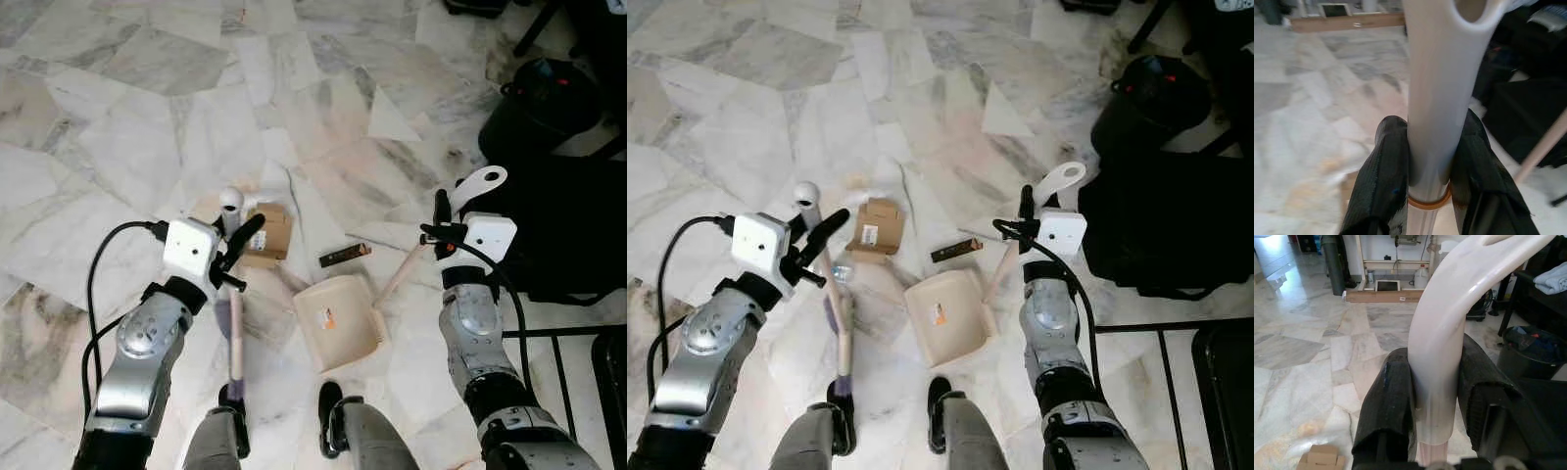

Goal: Sweep floor

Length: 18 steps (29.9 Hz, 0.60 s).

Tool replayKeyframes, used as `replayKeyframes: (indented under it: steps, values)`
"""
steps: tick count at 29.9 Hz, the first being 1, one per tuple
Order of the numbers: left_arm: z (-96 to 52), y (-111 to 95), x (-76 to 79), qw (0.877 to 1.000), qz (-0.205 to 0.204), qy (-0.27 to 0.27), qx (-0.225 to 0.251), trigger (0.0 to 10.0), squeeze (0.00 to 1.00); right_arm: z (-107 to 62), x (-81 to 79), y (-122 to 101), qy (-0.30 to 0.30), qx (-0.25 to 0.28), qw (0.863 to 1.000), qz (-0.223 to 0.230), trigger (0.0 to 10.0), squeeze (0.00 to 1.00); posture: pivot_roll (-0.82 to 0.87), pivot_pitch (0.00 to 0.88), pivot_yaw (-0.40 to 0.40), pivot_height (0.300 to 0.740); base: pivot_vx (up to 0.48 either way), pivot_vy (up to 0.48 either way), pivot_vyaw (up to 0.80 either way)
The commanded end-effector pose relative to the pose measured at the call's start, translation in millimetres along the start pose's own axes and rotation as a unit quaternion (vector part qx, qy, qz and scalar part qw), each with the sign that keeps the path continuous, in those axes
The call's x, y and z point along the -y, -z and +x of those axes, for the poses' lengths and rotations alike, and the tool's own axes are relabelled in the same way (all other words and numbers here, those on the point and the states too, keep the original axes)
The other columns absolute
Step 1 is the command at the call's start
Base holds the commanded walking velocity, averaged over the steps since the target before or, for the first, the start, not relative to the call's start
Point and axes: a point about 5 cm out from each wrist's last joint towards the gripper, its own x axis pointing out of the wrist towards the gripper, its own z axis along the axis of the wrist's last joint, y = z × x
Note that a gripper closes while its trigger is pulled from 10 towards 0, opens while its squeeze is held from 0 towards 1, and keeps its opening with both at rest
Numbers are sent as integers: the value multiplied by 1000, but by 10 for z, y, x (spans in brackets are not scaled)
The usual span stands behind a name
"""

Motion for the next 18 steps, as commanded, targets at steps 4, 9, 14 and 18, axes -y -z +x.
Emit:
replayKeyframes:
  steps: [4, 9, 14, 18]
  values:
    - [-35, 58, 112, 998, -49, 35, -11, 10000, 0, -267, 24, 331, 6, -84, 996, -10, 10000, 0, -4, 466, -92, 740, 0, 0, 0]
    - [-10, 10, 96, 996, -84, 35, -4, 10000, 0, -284, 24, 356, 11, -94, 995, -10, 10000, 0, 0, 457, -93, 740, 0, 0, 0]
    - [21, -21, 94, 991, -133, 20, 16, 10000, 0, -245, 11, 338, 11, -94, 995, -9, 10000, 0, 3, 438, -91, 740, 0, 0, 0]
    - [21, -21, 94, 991, -133, 20, 16, 10000, 0, -245, 11, 338, 11, -94, 995, -9, 10000, 0, 3, 438, -91, 740, 0, 0, 0]
